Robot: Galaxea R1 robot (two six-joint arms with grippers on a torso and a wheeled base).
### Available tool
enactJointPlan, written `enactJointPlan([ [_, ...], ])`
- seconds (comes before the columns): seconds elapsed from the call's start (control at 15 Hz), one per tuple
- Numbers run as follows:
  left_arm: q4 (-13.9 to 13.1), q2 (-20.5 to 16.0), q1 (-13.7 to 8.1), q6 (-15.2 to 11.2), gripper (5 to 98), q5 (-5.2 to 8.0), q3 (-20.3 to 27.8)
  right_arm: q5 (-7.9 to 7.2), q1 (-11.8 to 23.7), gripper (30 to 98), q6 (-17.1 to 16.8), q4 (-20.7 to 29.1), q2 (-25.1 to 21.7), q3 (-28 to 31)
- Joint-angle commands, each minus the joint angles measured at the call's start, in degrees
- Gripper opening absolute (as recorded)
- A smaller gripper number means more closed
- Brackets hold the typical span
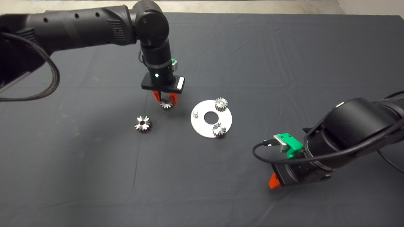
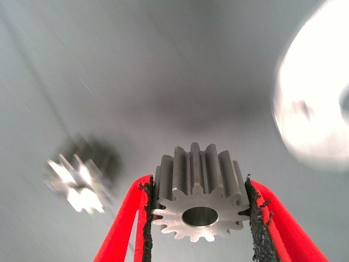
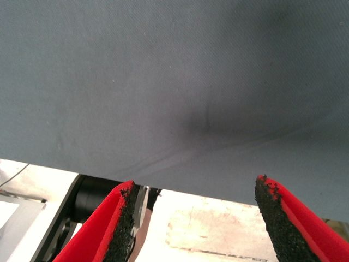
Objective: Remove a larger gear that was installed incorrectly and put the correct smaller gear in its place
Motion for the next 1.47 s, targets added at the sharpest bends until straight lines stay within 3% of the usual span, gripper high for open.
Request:
enactJointPlan([
  [0.0, -1.35, -0.61, -1.65, -3.85, 35.2, 3.86, 4.81, -7.11, 1.59, 58.4, -0.81, 0.17, 1.79, -1.24],
  [0.2, -1.26, 1.02, -1.65, -4.64, 35.2, 3.75, 4.57, -7.11, 1.59, 58.4, -0.81, 0.26, 1.79, -1.18],
  [0.33, -1.15, 1.87, -1.65, -6.61, 35.2, 3.64, 4.53, -7.11, 1.89, 58.4, -0.81, 0.35, 1.79, -1.15],
  [0.73, -1.00, 2.12, -1.65, -6.77, 35.2, 3.57, 4.63, -7.11, 2.63, 58.4, -0.81, 0.26, 1.63, -1.15],
  [1.13, -0.91, -0.52, -1.65, -6.77, 35.2, 3.58, 6.66, -7.11, 7.03, 58.4, -1.24, 0.26, -5.31, -0.80],
  [1.4, -0.47, 0.79, -1.65, -7.12, 35.2, 3.66, 4.11, -7.11, 11.77, 58.4, -7.12, 2.79, -12.42, -0.97],
])
